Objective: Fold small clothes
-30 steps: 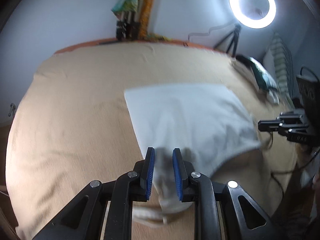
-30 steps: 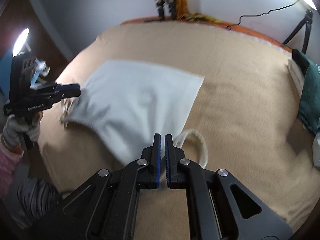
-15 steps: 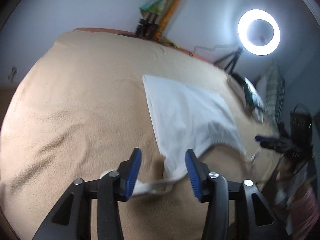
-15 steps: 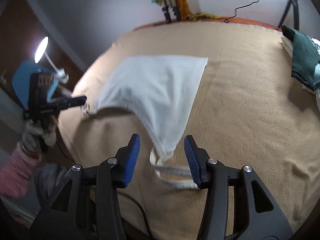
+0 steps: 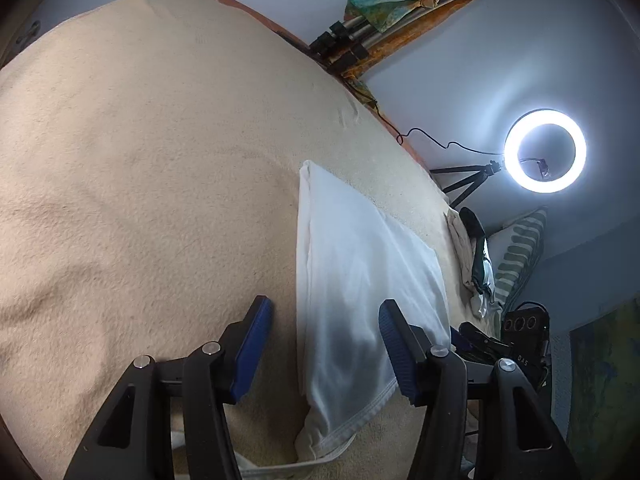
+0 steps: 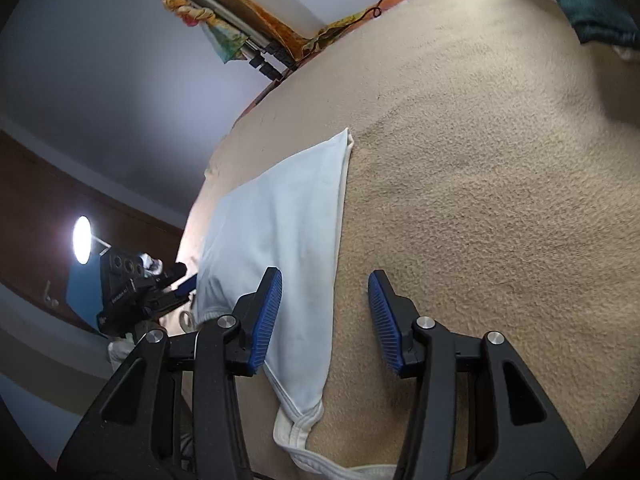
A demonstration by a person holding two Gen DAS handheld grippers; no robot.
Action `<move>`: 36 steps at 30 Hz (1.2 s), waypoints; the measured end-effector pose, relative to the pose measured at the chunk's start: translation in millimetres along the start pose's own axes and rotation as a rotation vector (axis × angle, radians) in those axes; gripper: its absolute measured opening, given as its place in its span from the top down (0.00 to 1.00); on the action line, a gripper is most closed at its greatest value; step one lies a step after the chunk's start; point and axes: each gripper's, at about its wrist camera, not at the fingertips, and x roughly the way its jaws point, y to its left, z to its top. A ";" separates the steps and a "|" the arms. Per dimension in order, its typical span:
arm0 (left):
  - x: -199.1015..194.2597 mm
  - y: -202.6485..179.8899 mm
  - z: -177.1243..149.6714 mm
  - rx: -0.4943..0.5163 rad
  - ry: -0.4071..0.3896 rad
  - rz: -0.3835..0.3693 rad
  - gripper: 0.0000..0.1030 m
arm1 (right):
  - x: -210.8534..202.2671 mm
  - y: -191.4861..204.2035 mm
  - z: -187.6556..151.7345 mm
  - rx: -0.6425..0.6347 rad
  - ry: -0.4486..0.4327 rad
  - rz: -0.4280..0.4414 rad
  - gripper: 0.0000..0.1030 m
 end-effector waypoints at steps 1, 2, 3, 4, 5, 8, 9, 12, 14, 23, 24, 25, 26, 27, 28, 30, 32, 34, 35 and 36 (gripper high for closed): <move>2.4 -1.4 1.1 0.003 0.000 -0.003 0.46 | 0.7 -2.6 1.4 0.011 -0.002 0.013 0.53; 3.4 -1.7 0.6 0.004 0.002 -0.006 0.47 | 2.9 -2.8 2.6 0.019 -0.003 0.024 0.53; 5.0 -2.6 1.0 0.004 0.001 -0.011 0.48 | 5.3 -3.1 3.0 0.023 -0.002 0.032 0.53; 6.8 -3.2 1.9 0.001 0.001 -0.016 0.52 | 7.2 -2.2 3.7 0.027 -0.001 0.038 0.53; 9.8 -3.2 2.7 -0.007 0.008 -0.023 0.54 | 9.9 0.2 4.4 0.028 0.000 0.040 0.53; 17.4 -3.4 3.0 -0.011 0.009 -0.037 0.61 | 15.7 6.0 5.4 0.030 0.002 0.051 0.55; 19.5 -4.2 3.6 -0.008 0.006 -0.032 0.66 | 17.6 6.4 6.6 0.031 0.003 0.051 0.57; 24.9 -6.7 4.1 -0.006 -0.003 -0.021 0.78 | 27.1 9.7 8.1 0.039 0.021 0.041 0.71; 27.0 -10.0 3.8 0.018 -0.008 0.014 0.87 | 31.5 15.8 7.8 0.022 0.030 0.006 0.80; 11.0 -63.4 -10.6 0.264 -0.107 0.162 0.94 | 12.4 64.8 3.9 -0.187 -0.009 -0.182 0.93; 9.8 -69.1 -12.0 0.282 -0.114 0.167 0.94 | 9.1 70.1 3.0 -0.208 -0.017 -0.196 0.93; 8.8 -74.9 -13.5 0.302 -0.119 0.172 0.94 | 5.6 76.1 1.9 -0.235 -0.026 -0.216 0.93; 7.9 -80.5 -15.0 0.319 -0.126 0.178 0.94 | 1.9 81.6 0.6 -0.261 -0.034 -0.233 0.93; 7.5 -86.2 -16.4 0.332 -0.134 0.182 0.94 | -0.8 85.2 -0.2 -0.274 -0.040 -0.241 0.93; 7.0 -91.3 -17.2 0.347 -0.138 0.185 0.94 | -5.2 89.2 -1.2 -0.290 -0.047 -0.250 0.93; 6.3 -101.0 -19.1 0.365 -0.146 0.183 0.94 | -12.4 95.6 -2.4 -0.310 -0.059 -0.267 0.93; 7.1 -110.8 -20.4 0.379 -0.147 0.177 0.94 | -21.3 100.5 -3.5 -0.332 -0.071 -0.286 0.93; 9.8 -122.4 -20.7 0.396 -0.148 0.171 0.94 | -31.7 104.8 -3.3 -0.353 -0.087 -0.311 0.93; 12.0 -129.2 -20.7 0.405 -0.148 0.166 0.94 | -39.0 105.9 -3.3 -0.364 -0.097 -0.325 0.93; 14.4 -135.5 -20.5 0.413 -0.148 0.163 0.94 | -44.0 107.2 -2.0 -0.371 -0.107 -0.338 0.93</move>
